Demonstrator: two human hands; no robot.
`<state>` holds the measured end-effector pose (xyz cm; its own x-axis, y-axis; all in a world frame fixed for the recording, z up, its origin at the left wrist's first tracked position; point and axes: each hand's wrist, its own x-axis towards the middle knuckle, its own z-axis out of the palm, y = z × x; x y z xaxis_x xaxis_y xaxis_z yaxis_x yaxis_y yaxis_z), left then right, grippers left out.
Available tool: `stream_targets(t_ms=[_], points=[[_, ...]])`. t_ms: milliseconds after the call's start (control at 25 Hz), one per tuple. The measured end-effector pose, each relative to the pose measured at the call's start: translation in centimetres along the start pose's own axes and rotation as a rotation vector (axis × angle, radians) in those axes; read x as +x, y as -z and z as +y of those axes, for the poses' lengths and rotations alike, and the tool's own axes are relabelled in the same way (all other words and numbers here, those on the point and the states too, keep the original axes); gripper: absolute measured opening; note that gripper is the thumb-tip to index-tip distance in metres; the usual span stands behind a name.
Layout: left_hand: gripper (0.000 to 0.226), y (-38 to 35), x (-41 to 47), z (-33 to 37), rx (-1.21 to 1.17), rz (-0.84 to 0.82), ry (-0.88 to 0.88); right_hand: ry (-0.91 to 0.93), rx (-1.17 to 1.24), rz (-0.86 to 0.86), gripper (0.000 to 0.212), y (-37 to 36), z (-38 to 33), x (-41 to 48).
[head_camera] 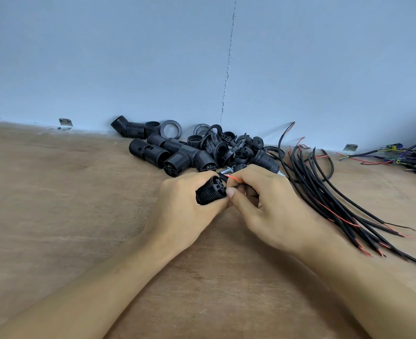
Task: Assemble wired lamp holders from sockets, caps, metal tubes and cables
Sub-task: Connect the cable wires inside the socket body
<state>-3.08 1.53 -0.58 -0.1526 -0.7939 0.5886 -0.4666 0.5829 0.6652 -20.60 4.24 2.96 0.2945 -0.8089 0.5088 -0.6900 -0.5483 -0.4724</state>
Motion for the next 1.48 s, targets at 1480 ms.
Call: stream_targets(t_ms=[1480], points=[[0.018,-0.16,-0.18,-0.24,0.021,-0.007,-0.049,-0.192,0.098,-0.055,0.017,-0.53,-0.72,0.22]])
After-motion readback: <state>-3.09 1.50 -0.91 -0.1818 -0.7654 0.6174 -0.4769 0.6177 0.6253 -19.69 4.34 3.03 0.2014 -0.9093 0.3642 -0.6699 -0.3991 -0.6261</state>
